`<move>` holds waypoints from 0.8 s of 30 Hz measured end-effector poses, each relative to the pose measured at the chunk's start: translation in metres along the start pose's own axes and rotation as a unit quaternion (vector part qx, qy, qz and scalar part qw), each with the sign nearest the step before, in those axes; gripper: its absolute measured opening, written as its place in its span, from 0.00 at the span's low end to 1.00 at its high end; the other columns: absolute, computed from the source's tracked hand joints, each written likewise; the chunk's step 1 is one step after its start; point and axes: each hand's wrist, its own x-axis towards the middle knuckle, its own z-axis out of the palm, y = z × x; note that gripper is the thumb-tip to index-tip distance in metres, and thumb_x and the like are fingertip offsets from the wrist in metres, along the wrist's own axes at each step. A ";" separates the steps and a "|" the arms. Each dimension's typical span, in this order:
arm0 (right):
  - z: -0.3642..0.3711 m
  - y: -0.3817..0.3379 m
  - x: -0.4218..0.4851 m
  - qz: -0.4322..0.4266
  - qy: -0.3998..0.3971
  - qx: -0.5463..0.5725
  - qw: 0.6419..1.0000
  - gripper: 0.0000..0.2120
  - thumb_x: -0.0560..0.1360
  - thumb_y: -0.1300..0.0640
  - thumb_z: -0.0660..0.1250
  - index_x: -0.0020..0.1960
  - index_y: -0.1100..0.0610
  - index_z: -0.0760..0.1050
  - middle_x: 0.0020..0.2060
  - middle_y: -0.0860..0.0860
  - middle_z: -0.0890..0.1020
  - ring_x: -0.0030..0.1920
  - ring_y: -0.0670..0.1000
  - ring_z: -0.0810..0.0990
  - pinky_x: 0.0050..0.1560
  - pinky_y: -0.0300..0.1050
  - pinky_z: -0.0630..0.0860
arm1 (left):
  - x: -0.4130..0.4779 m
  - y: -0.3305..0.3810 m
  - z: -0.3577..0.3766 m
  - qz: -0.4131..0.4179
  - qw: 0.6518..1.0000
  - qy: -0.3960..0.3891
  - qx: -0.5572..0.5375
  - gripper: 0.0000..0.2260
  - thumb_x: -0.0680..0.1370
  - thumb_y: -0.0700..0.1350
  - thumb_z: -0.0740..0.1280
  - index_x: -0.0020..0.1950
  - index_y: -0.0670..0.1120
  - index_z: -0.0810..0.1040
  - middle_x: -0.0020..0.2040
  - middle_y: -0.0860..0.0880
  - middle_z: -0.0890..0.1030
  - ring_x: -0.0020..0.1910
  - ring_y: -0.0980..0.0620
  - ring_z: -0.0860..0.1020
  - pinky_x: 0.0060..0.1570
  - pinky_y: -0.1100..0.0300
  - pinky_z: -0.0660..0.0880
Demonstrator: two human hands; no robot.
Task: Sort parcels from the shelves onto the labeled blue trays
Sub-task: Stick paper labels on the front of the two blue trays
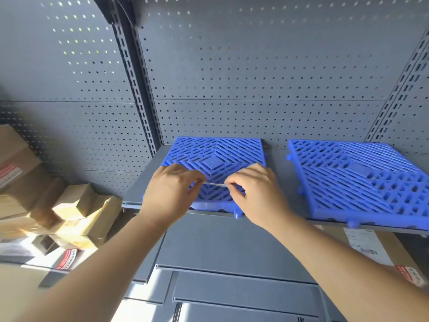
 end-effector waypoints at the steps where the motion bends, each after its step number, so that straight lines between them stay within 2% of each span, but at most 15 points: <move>1: 0.002 -0.002 -0.002 -0.006 -0.005 -0.009 1.000 0.05 0.74 0.57 0.69 0.41 0.51 0.82 0.33 0.44 0.81 0.40 0.54 0.76 0.43 0.51 0.75 | -0.003 -0.003 0.000 0.005 1.000 -0.005 0.002 0.05 0.73 0.44 0.71 0.43 0.52 0.86 0.32 0.54 0.80 0.36 0.46 0.79 0.42 0.59 0.63; 8: 0.012 -0.015 -0.013 -0.016 -0.016 -0.016 1.000 0.05 0.74 0.55 0.68 0.42 0.50 0.83 0.35 0.42 0.81 0.40 0.54 0.75 0.43 0.51 0.74 | -0.021 -0.013 -0.001 0.009 1.000 -0.018 -0.019 0.08 0.74 0.47 0.66 0.43 0.52 0.86 0.34 0.55 0.81 0.38 0.47 0.79 0.41 0.59 0.65; 12: 0.018 -0.017 -0.018 0.002 -0.023 -0.013 1.000 0.10 0.76 0.51 0.64 0.41 0.50 0.82 0.38 0.43 0.82 0.42 0.54 0.75 0.45 0.53 0.75 | -0.031 -0.017 0.000 -0.002 0.999 -0.029 -0.045 0.07 0.75 0.48 0.67 0.44 0.53 0.85 0.38 0.58 0.83 0.40 0.48 0.80 0.42 0.56 0.71; 15: 0.021 -0.017 -0.021 -0.001 -0.019 -0.014 1.000 0.09 0.76 0.50 0.66 0.41 0.49 0.83 0.41 0.42 0.82 0.43 0.54 0.76 0.45 0.53 0.75 | -0.035 -0.021 0.000 -0.001 0.998 -0.026 -0.055 0.05 0.76 0.48 0.70 0.44 0.54 0.86 0.41 0.59 0.85 0.42 0.49 0.80 0.43 0.54 0.74; 24: 0.023 -0.017 -0.025 -0.018 0.017 -0.015 1.000 0.08 0.75 0.52 0.68 0.40 0.50 0.84 0.41 0.41 0.84 0.42 0.54 0.76 0.43 0.52 0.74 | -0.040 -0.025 0.002 -0.029 0.996 -0.022 -0.077 0.05 0.74 0.52 0.71 0.45 0.56 0.87 0.44 0.60 0.85 0.45 0.51 0.80 0.45 0.58 0.70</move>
